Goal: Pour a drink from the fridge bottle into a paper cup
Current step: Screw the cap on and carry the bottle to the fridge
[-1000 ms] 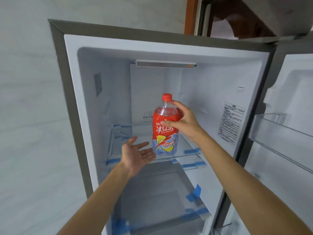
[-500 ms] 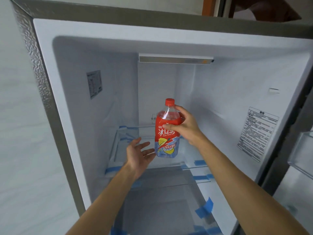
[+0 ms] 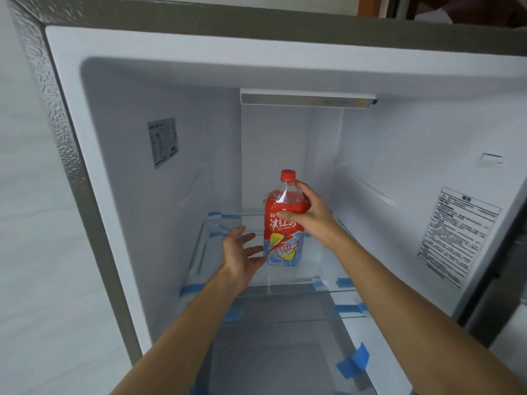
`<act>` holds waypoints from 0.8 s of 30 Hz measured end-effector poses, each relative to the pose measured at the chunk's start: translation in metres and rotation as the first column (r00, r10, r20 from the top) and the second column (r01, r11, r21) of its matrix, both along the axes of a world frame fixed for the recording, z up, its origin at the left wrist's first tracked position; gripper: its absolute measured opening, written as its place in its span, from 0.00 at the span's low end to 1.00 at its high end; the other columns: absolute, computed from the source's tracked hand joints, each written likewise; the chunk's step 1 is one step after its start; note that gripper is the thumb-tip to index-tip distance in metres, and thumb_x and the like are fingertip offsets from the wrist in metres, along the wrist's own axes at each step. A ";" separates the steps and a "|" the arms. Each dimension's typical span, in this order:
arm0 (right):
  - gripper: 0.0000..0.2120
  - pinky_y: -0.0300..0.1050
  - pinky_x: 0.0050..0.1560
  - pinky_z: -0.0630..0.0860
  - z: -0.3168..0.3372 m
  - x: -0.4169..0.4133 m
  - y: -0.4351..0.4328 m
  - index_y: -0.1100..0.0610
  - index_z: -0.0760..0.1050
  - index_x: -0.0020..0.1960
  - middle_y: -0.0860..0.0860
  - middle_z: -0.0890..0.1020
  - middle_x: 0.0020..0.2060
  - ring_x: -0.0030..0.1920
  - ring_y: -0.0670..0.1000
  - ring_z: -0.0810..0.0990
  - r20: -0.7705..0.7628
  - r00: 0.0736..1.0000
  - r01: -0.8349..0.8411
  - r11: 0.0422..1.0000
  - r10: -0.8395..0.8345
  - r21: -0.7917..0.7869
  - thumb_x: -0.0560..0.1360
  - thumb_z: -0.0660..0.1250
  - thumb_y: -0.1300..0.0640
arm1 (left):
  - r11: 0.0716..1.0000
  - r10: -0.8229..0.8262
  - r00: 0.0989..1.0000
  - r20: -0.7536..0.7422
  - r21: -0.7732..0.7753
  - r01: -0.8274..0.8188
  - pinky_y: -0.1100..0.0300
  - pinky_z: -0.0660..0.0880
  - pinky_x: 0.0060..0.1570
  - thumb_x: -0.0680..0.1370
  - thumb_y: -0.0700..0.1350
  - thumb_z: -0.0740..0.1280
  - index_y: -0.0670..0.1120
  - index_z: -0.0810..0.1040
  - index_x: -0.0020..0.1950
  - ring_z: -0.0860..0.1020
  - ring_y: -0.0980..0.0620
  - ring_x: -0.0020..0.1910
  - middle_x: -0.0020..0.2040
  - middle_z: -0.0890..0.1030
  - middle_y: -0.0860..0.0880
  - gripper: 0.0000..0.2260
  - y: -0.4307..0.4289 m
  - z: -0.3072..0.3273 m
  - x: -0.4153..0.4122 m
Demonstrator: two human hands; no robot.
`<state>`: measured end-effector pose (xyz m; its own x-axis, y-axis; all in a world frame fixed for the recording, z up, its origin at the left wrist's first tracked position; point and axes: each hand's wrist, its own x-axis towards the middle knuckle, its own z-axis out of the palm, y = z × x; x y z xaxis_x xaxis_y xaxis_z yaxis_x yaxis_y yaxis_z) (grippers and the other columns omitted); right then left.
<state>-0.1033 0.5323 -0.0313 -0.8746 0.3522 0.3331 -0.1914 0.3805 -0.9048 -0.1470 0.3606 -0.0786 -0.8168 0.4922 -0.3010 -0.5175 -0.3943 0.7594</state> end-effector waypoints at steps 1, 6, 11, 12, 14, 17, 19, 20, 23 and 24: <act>0.34 0.41 0.45 0.81 0.000 -0.001 0.000 0.43 0.68 0.68 0.42 0.78 0.55 0.51 0.45 0.81 0.009 1.000 -0.006 1.000 0.006 0.002 0.68 0.79 0.57 | 1.000 0.003 1.000 -0.010 -0.017 -0.003 0.47 0.78 0.47 0.80 0.53 0.59 0.41 0.72 0.67 0.77 0.37 0.59 0.59 0.76 0.36 0.21 0.001 0.001 0.000; 0.36 0.52 0.54 0.82 0.001 -0.002 -0.002 0.42 0.63 0.72 0.47 0.77 0.62 0.59 0.54 0.80 0.083 0.997 0.005 1.000 -0.006 0.015 0.70 0.77 0.54 | 0.975 -0.060 0.990 -0.125 -0.218 0.031 0.46 0.72 0.63 0.81 0.53 0.58 0.44 0.71 0.65 0.76 0.40 0.60 0.62 0.76 0.39 0.17 0.004 0.002 0.003; 0.48 0.60 0.65 0.74 0.015 0.015 -0.010 0.50 0.45 0.80 0.55 0.70 0.72 0.68 0.58 0.74 0.262 0.963 0.020 0.983 -0.069 0.184 0.72 0.74 0.49 | 0.767 -0.295 0.832 -0.471 -0.636 -0.088 0.53 0.70 0.59 0.81 0.47 0.63 0.41 0.65 0.73 0.73 0.43 0.64 0.67 0.73 0.41 0.22 -0.002 0.006 0.013; 0.48 0.59 0.67 0.73 0.016 0.020 -0.011 0.53 0.44 0.80 0.56 0.70 0.73 0.69 0.58 0.73 0.291 0.951 0.036 0.976 -0.100 0.216 0.73 0.74 0.49 | 0.704 -0.373 0.760 -0.533 -0.696 -0.142 0.54 0.69 0.59 0.81 0.46 0.64 0.41 0.64 0.74 0.72 0.43 0.66 0.69 0.72 0.41 0.24 -0.006 0.007 0.016; 0.43 0.57 0.66 0.71 0.016 0.032 -0.014 0.57 0.48 0.78 0.57 0.70 0.72 0.70 0.58 0.72 0.342 0.927 0.056 0.956 -0.157 0.289 0.75 0.73 0.51 | 0.586 -0.538 0.590 -0.603 -0.770 -0.252 0.56 0.69 0.56 0.81 0.47 0.64 0.41 0.62 0.74 0.72 0.43 0.67 0.70 0.71 0.40 0.24 -0.016 0.009 0.021; 0.39 0.54 0.68 0.69 0.014 0.054 -0.021 0.56 0.52 0.78 0.57 0.68 0.74 0.72 0.58 0.70 0.426 0.877 0.031 0.910 -0.224 0.413 0.76 0.71 0.50 | 0.444 -0.710 0.404 -0.576 -0.812 -0.378 0.53 0.72 0.58 0.80 0.48 0.65 0.42 0.62 0.73 0.73 0.43 0.65 0.69 0.72 0.40 0.25 -0.030 0.014 0.025; 0.38 0.53 0.69 0.67 0.014 0.069 -0.027 0.55 0.52 0.79 0.55 0.66 0.75 0.72 0.57 0.69 0.482 0.848 -0.039 0.882 -0.220 0.470 0.77 0.69 0.47 | 0.368 -0.772 0.358 -0.525 -0.829 -0.421 0.50 0.73 0.60 0.79 0.49 0.65 0.42 0.61 0.73 0.74 0.41 0.64 0.68 0.72 0.39 0.26 -0.040 0.021 0.030; 0.38 0.53 0.70 0.66 0.013 0.077 -0.029 0.54 0.52 0.79 0.55 0.65 0.76 0.73 0.56 0.68 0.512 0.831 -0.085 0.860 -0.217 0.503 0.77 0.68 0.46 | 0.341 -0.793 0.345 -0.502 -0.836 -0.431 0.50 0.74 0.59 0.79 0.50 0.64 0.41 0.62 0.72 0.74 0.41 0.63 0.67 0.73 0.39 0.25 -0.046 0.024 0.033; 0.38 0.50 0.70 0.66 0.013 0.102 -0.043 0.54 0.52 0.79 0.54 0.63 0.77 0.73 0.56 0.67 0.565 0.776 -0.176 0.765 -0.279 0.620 0.77 0.66 0.41 | 0.292 -0.832 0.324 -0.450 -0.852 -0.434 0.48 0.75 0.59 0.78 0.51 0.64 0.41 0.64 0.70 0.75 0.41 0.62 0.65 0.74 0.39 0.25 -0.065 0.028 0.041; 0.38 0.50 0.70 0.66 0.012 0.111 -0.048 0.54 0.53 0.79 0.54 0.63 0.77 0.73 0.56 0.67 0.561 0.770 -0.186 0.735 -0.303 0.652 0.77 0.66 0.40 | 0.279 -0.841 0.317 -0.437 -0.855 -0.437 0.47 0.75 0.60 0.77 0.52 0.64 0.41 0.64 0.70 0.75 0.41 0.62 0.66 0.74 0.39 0.26 -0.072 0.029 0.043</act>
